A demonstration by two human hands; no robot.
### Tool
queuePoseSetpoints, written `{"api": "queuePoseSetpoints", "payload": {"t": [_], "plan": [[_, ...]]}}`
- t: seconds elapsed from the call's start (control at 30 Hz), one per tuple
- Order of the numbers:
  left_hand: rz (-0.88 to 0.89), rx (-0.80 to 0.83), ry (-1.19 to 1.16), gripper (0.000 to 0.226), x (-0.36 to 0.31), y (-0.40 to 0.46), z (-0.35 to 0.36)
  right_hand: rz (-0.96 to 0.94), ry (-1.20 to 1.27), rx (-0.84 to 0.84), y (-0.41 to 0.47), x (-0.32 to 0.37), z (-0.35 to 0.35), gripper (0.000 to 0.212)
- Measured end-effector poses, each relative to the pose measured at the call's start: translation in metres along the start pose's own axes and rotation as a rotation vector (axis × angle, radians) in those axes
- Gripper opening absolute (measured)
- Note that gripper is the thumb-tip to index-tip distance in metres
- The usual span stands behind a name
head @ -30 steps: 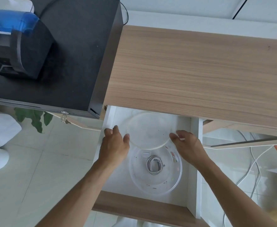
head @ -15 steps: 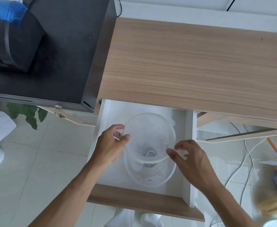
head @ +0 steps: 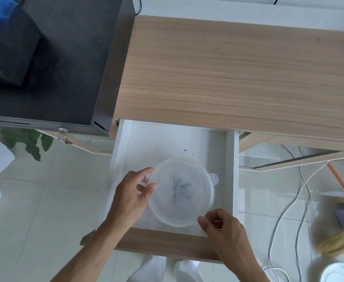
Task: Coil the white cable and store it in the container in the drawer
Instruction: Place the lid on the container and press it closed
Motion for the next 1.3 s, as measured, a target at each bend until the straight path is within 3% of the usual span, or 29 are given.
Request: {"api": "queuePoseSetpoints", "payload": {"t": [0.23,0.43,0.6,0.67,0.73,0.83,0.9,1.03,1.1,1.3], "plan": [[0.040,-0.026,-0.009,0.041,-0.006,0.011,0.006,0.104,0.181,-0.082,0.004,-0.003,-0.003,0.018],[0.038,-0.027,-0.041,0.040,-0.007,0.014,0.008,0.028,0.223,-0.262,0.005,0.003,-0.014,0.016],[-0.044,-0.028,-0.053,0.039,-0.002,0.016,0.012,-0.013,0.148,-0.211,0.013,0.002,-0.013,0.018],[-0.038,-0.031,0.037,0.041,-0.005,0.016,0.011,-0.025,0.103,-0.188,0.018,0.003,-0.013,0.016],[0.001,-0.071,0.290,0.049,-0.015,0.012,0.009,-0.030,0.061,-0.198,0.020,0.007,-0.013,0.019],[0.041,-0.187,0.572,0.059,-0.033,0.003,0.007,-0.069,-0.003,-0.231,0.017,0.020,-0.010,0.045],[0.066,-0.221,0.633,0.048,-0.041,-0.002,0.012,-0.135,-0.061,-0.247,0.015,0.027,-0.010,0.074],[-0.027,-0.159,0.408,0.034,-0.024,-0.004,0.029,-0.164,-0.212,-0.208,0.025,0.029,-0.017,0.097],[-0.076,-0.136,0.259,0.032,-0.015,0.002,0.030,-0.157,-0.240,-0.156,0.029,0.030,-0.017,0.097],[-0.067,-0.058,0.191,0.034,-0.002,0.010,0.028,-0.076,-0.186,0.024,0.039,0.032,-0.015,0.090]]}}
Point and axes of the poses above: each hand's wrist, its own y-axis towards the middle knuckle, its own z-axis out of the palm, x = y × z, the point moved 7 cm from there along y, towards the middle knuckle, and after that the axes turned 2 degrees about y, right-handed, at the moved point
